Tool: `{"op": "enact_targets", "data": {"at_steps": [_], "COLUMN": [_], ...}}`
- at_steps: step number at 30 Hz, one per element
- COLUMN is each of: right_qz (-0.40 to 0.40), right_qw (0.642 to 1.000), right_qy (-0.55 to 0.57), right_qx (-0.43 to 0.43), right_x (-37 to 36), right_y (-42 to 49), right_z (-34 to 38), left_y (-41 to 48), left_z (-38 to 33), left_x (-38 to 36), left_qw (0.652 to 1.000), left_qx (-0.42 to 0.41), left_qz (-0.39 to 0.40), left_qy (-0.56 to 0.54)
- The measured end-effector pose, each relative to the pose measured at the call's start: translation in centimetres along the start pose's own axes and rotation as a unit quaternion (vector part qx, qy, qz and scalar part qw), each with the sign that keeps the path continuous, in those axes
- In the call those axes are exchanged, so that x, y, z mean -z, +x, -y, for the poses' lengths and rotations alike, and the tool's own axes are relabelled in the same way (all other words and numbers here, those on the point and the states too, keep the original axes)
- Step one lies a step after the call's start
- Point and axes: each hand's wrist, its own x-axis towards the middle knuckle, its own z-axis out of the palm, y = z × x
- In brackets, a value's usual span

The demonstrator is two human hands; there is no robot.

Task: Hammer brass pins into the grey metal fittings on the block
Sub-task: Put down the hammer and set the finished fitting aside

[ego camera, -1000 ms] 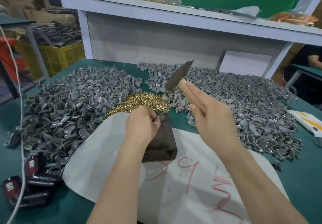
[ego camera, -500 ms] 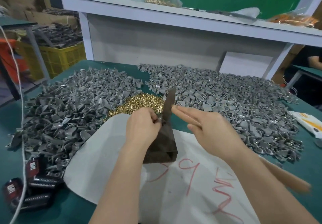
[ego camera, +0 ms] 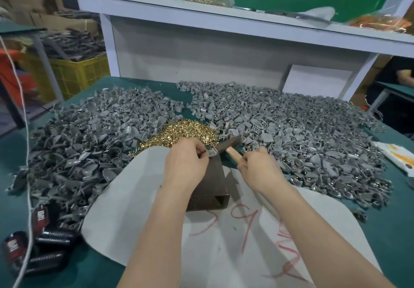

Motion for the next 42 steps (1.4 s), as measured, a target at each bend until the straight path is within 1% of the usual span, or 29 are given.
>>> {"op": "enact_targets", "data": {"at_steps": [1,3,4,5,6,7,8,9,10,11,12,13,14,15,16,18,20,23,25,29,31,33,34,35,36,37,38,40,42], "right_qz": [-0.019,-0.069,-0.066,-0.035,-0.002,0.002,-0.030,-0.089,-0.151,-0.188,-0.185,-0.159,-0.128,-0.106,-0.088,-0.017,0.041,0.024,0.001,-0.050,-0.054,-0.024,0.015,0.066,0.123,0.172,0.205,0.241,0.248], "right_qw": [1.000,0.983,0.962,0.938,0.922,0.917,0.915,0.910,0.904,0.901,0.911,0.933,0.956,0.972,0.977,0.957,0.943,0.945,0.951,0.959,0.962,0.956,0.940,0.911,0.873,0.836,0.812,0.795,0.796], "right_qy": [0.015,0.154,0.244,0.317,0.351,0.358,0.365,0.378,0.390,0.390,0.365,0.313,0.255,0.208,0.183,0.156,0.097,-0.006,-0.028,0.000,0.058,0.182,0.269,0.357,0.435,0.488,0.513,0.522,0.520], "right_qx": [0.013,0.072,0.108,0.138,0.163,0.176,0.172,0.144,0.088,0.022,-0.042,-0.079,-0.072,-0.021,0.066,0.243,0.316,0.325,0.307,0.279,0.261,0.228,0.210,0.195,0.184,0.183,0.189,0.194,0.184], "right_x": [0.3,1.2,1.7,2.0,2.2,2.4,2.7,3.2,3.9,4.7,5.3,5.5,5.2,4.6,3.6,1.7,-0.2,-2.5,-3.7,-4.3,-3.7,-2.1,-1.0,0.2,1.4,2.5,3.4,4.7,5.4], "right_y": [0.0,-0.1,-0.2,-0.2,-0.1,0.4,1.1,2.3,3.8,5.3,6.6,7.4,7.7,7.7,7.6,6.8,6.4,6.7,7.2,7.7,8.0,8.1,7.9,7.5,7.0,6.4,5.9,4.8,4.2], "right_z": [0.2,1.0,1.7,2.5,3.2,3.9,4.1,4.1,4.1,4.0,3.9,4.2,5.1,6.5,8.2,12.3,16.0,19.3,20.1,20.0,19.6,18.7,18.0,17.2,16.2,15.1,13.8,11.4,9.4], "left_y": [0.0,-0.1,-0.1,-0.1,-0.1,0.0,0.0,0.1,0.3,0.5,0.5,0.6,0.7,0.9,1.1,1.4,1.6,1.9,1.9,1.9,1.9,1.9,1.9,1.9,1.9,1.8,1.8,1.5,1.2], "left_z": [-0.1,-0.3,-0.4,-0.4,-0.5,-0.5,-0.6,-0.6,-0.4,-0.3,-0.1,0.1,0.3,0.6,0.9,1.5,1.9,2.4,2.4,2.5,2.4,2.5,2.4,2.3,2.3,2.1,1.9,1.2,0.6], "left_x": [0.0,-0.1,-0.1,-0.1,-0.1,0.0,0.0,0.2,0.5,0.8,1.2,1.6,2.0,2.3,2.5,2.7,2.8,2.9,2.9,2.9,2.9,2.7,2.6,2.5,2.4,2.2,2.1,1.8,1.7], "left_qw": [1.000,0.999,0.998,0.997,0.995,0.994,0.991,0.985,0.974,0.955,0.926,0.893,0.859,0.823,0.786,0.724,0.696,0.677,0.675,0.673,0.670,0.684,0.700,0.722,0.751,0.785,0.821,0.878,0.911], "left_qx": [-0.004,-0.014,-0.021,-0.028,-0.033,-0.035,-0.030,-0.015,0.009,0.035,0.061,0.086,0.111,0.136,0.159,0.194,0.213,0.226,0.235,0.248,0.245,0.237,0.229,0.215,0.198,0.175,0.143,0.067,0.010], "left_qz": [0.003,0.009,0.010,0.008,0.001,-0.014,-0.033,-0.063,-0.105,-0.155,-0.208,-0.256,-0.295,-0.324,-0.344,-0.372,-0.393,-0.419,-0.422,-0.417,-0.415,-0.406,-0.394,-0.377,-0.358,-0.334,-0.303,-0.221,-0.159], "left_qy": [-0.013,-0.042,-0.056,-0.072,-0.089,-0.107,-0.128,-0.158,-0.199,-0.252,-0.309,-0.360,-0.404,-0.447,-0.489,-0.548,-0.562,-0.561,-0.558,-0.559,-0.564,-0.557,-0.550,-0.538,-0.519,-0.491,-0.463,-0.419,-0.379]}}
